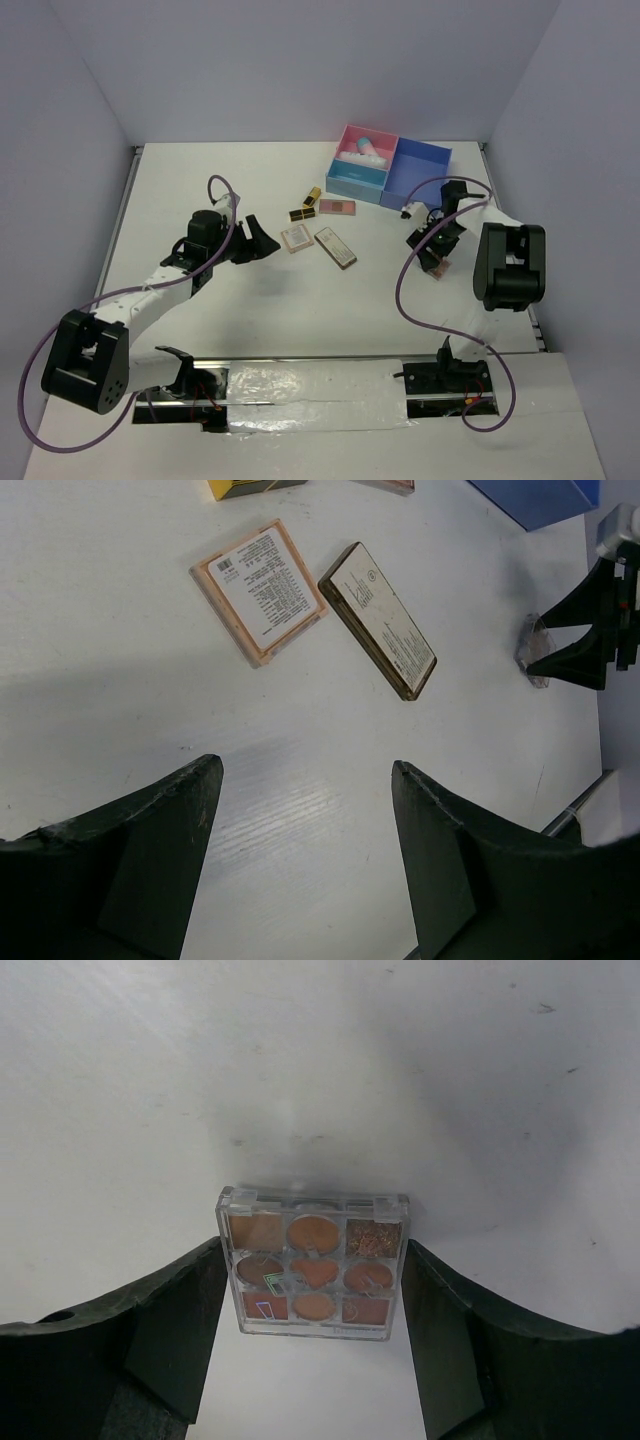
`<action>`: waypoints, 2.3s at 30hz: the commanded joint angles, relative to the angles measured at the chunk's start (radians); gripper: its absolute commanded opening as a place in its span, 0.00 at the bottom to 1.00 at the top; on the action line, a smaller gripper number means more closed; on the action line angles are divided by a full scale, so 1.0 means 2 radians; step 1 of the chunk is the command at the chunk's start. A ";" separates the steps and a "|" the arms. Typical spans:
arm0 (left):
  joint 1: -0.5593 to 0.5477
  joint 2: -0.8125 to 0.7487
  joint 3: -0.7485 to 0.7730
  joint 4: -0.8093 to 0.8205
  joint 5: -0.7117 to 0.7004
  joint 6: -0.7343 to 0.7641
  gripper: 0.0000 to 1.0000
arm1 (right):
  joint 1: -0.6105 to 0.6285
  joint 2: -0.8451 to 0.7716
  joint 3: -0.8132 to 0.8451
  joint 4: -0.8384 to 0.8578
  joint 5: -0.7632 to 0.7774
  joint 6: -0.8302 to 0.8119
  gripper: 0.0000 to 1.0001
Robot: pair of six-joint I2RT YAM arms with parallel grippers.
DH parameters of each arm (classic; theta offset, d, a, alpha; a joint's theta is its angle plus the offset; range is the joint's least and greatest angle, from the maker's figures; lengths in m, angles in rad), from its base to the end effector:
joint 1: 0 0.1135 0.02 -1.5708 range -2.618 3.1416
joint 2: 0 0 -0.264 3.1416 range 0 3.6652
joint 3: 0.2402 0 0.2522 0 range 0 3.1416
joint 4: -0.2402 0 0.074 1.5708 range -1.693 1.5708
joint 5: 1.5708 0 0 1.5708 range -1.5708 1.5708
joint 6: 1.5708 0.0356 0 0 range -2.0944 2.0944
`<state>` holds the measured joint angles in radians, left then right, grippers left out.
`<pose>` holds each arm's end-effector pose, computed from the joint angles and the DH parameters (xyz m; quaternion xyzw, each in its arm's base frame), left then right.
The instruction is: Organize the makeup
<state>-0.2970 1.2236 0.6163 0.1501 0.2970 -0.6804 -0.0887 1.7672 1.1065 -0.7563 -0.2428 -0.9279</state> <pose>0.2480 -0.0868 0.2235 -0.0832 0.8391 -0.3563 0.4025 0.3179 -0.0197 0.1622 -0.4117 0.9001 0.0684 0.1254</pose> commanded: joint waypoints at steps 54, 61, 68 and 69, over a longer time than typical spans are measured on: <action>-0.007 0.005 0.001 0.014 -0.022 -0.054 0.80 | -0.002 0.112 0.333 0.117 -0.020 0.319 1.00; -0.029 0.052 0.039 -0.010 -0.039 -0.036 0.46 | -0.002 0.001 0.265 0.091 -0.096 0.239 0.99; -0.062 0.113 0.113 -0.073 -0.082 -0.009 0.19 | -0.001 -0.095 0.160 0.046 -0.257 0.153 0.90; -0.064 0.118 0.120 -0.076 -0.092 -0.008 0.16 | -0.001 -0.104 0.147 0.046 -0.277 0.153 0.86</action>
<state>-0.4068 1.4399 0.7906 0.0399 0.1719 -0.7326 -0.0887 1.6077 1.4731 -0.6067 -0.6174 -0.5472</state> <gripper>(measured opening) 0.174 0.884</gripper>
